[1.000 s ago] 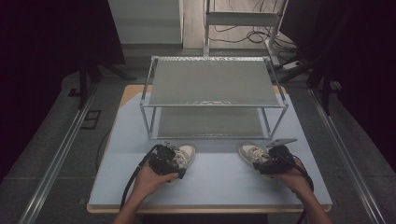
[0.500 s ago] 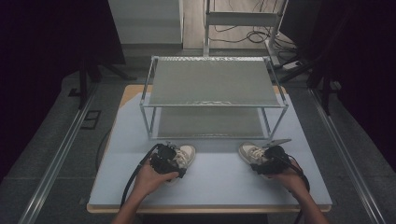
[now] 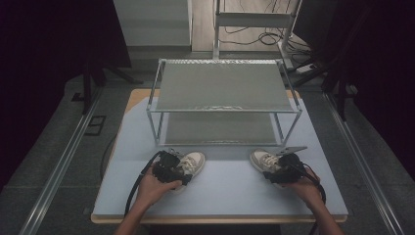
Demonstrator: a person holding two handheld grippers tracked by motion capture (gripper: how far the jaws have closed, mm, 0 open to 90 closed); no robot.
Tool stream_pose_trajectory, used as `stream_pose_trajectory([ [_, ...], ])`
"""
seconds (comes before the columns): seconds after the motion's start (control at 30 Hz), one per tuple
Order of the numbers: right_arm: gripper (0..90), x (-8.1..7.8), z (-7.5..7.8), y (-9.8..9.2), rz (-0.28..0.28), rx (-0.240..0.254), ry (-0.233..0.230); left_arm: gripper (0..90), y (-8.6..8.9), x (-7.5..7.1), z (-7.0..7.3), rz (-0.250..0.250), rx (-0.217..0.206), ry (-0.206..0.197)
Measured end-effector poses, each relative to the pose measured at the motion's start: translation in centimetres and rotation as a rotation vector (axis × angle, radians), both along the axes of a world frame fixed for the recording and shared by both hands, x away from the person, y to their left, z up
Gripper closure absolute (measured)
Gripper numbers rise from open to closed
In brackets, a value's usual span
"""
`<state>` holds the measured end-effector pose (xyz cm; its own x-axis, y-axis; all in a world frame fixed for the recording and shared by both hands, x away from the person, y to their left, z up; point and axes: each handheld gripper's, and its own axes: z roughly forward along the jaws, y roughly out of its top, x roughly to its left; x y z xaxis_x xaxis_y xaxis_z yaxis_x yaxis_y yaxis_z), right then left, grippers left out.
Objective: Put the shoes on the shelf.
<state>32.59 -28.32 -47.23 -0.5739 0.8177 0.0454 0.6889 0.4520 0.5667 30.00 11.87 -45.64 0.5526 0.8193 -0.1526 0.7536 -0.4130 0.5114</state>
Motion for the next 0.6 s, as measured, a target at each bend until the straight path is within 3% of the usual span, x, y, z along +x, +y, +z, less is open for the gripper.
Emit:
stream_pose_trajectory([
  [0.33,26.4,-0.2,1.3,0.1,-0.003,0.027,-0.03,30.0,-0.2,0.4,1.4,0.004,-0.053,-0.051],
  [0.6,26.4,0.6,2.4,1.6,0.012,0.045,-0.054,30.1,-1.4,2.1,2.1,0.008,-0.083,-0.063],
])
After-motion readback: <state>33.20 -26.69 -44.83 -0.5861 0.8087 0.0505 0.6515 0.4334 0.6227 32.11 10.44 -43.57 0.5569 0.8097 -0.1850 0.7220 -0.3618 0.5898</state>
